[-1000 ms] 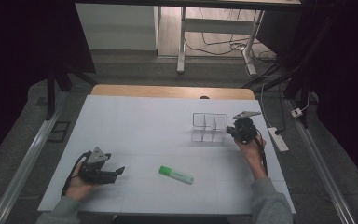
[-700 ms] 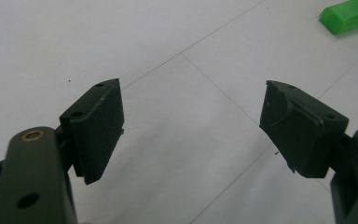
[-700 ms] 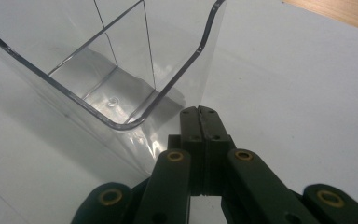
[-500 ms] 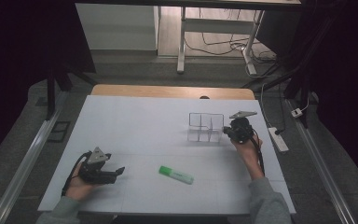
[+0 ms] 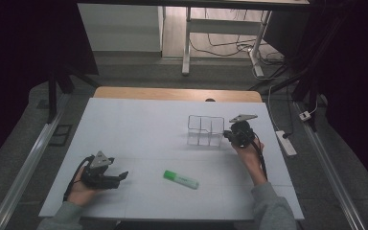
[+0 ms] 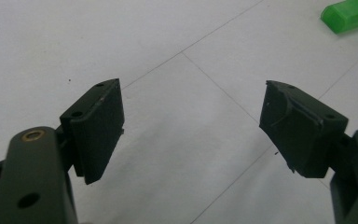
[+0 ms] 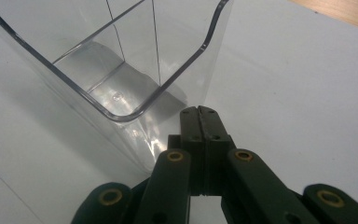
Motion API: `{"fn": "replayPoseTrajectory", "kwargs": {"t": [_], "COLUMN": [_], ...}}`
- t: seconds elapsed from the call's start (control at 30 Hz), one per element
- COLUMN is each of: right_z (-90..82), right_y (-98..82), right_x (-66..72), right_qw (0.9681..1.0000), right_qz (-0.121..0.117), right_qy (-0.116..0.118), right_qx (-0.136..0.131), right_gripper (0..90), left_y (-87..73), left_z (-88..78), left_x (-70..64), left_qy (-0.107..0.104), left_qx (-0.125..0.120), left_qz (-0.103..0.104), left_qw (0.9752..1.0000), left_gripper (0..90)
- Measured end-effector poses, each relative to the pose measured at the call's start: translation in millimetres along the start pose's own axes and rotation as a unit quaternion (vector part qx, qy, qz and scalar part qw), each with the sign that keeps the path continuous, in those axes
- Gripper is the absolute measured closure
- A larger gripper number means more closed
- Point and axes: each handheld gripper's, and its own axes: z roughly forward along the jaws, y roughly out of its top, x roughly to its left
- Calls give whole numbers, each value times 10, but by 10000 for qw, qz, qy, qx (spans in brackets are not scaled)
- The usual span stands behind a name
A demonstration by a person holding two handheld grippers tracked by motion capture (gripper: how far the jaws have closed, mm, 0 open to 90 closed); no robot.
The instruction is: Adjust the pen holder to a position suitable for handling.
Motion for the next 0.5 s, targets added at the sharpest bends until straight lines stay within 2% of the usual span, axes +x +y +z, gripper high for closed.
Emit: {"fn": "replayPoseTrajectory", "kwargs": {"t": [0.5], "right_z": [103], "right_y": [76], "right_x": [132], "right_qw": [9999], "right_qz": [-148], "right_qy": [27], "right_qx": [-33], "right_gripper": [900], "left_y": [-5], "left_z": [11], "left_x": [2], "left_qy": [-2], "left_qx": [25], "left_qz": [27], "left_qw": [10000], "left_gripper": [219]}}
